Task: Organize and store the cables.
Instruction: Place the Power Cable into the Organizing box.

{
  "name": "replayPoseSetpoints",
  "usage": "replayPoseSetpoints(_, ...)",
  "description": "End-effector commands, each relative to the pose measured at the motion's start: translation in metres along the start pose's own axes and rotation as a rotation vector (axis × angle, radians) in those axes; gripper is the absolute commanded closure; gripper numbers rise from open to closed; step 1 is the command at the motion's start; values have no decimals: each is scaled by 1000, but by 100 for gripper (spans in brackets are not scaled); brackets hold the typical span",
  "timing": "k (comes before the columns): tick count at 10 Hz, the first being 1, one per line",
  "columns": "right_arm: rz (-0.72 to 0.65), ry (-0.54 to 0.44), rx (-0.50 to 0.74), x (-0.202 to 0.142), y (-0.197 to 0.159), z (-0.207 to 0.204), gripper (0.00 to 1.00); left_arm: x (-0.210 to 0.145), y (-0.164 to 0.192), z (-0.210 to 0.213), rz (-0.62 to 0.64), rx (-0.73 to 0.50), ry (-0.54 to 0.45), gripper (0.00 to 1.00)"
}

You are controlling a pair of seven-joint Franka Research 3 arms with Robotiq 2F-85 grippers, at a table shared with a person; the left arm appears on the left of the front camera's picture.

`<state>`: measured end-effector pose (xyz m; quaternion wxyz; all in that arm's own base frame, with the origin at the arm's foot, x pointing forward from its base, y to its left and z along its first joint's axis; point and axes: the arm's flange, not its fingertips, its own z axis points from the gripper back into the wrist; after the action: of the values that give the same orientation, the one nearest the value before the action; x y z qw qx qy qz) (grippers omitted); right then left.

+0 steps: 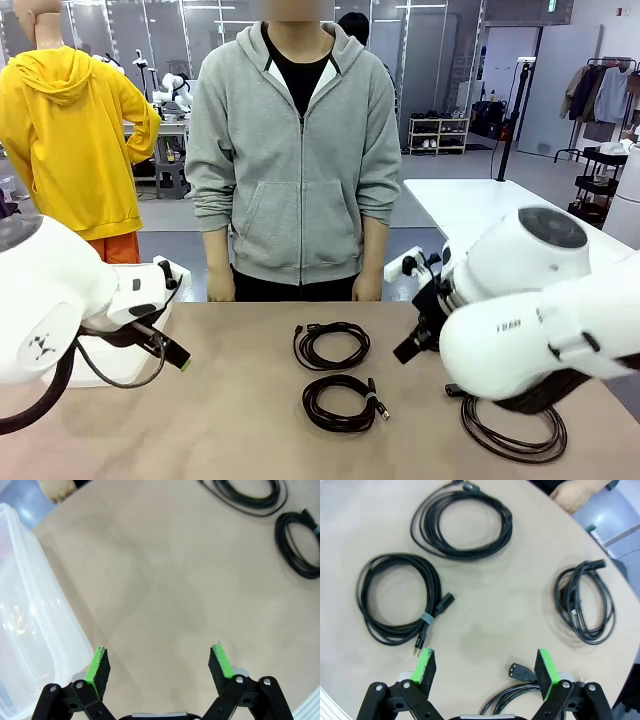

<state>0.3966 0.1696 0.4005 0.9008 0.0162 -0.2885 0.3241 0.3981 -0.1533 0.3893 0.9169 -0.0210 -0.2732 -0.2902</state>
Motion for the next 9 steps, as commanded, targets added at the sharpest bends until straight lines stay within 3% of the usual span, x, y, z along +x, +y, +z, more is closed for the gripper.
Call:
replayPoseSetpoints(1, 32, 2, 80, 15, -26, 53, 0, 3, 17, 58, 14, -117, 28, 0)
replayPoseSetpoints(2, 44, -18, 108, 14, -38, 75, 0, -1, 24, 85, -3, -177, 8, 0)
replayPoseSetpoints(3, 53, -21, 150, 11, -54, 92, 0, -11, 32, 113, -111, -266, 20, 0)
replayPoseSetpoints(5, 89, -77, 236, -13, -91, 137, 0, -32, 51, 175, -197, -256, -61, 0)
replayPoseSetpoints(7, 103, -143, 279, -62, -125, 186, 0, -66, 72, 212, -255, -224, -138, 0)
replayPoseSetpoints(9, 114, -289, 298, -113, -148, 211, 0, -110, 99, 227, -300, -209, -236, 0)
